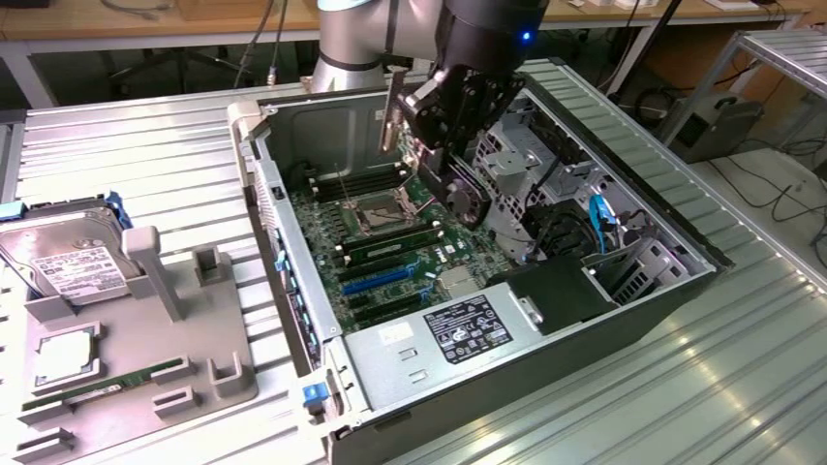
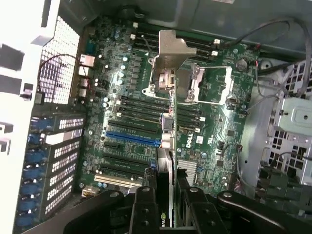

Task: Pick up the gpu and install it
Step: 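Insert the gpu into the slot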

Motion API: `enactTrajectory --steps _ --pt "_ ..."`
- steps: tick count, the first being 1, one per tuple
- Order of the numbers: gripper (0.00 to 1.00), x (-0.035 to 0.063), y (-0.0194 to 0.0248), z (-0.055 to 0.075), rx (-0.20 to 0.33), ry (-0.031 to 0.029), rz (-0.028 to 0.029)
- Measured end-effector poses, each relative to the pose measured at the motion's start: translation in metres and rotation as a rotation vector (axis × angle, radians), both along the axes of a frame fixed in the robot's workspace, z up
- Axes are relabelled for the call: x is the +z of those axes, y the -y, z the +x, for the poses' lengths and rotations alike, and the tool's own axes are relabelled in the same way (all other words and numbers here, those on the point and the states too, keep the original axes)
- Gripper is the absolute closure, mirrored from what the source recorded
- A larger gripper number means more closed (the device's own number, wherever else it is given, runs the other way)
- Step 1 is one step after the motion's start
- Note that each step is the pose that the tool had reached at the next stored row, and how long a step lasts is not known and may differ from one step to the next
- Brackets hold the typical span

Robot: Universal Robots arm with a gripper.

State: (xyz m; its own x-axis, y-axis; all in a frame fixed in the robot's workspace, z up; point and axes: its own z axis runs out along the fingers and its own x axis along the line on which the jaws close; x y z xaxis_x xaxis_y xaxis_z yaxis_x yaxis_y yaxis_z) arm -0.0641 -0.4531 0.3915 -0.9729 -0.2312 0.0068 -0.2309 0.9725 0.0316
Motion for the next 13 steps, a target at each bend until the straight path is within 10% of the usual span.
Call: enactTrajectory --steps 13 --pt "0.74 -0.0041 0.0000 0.0000 0.277 0.0073 0.0002"
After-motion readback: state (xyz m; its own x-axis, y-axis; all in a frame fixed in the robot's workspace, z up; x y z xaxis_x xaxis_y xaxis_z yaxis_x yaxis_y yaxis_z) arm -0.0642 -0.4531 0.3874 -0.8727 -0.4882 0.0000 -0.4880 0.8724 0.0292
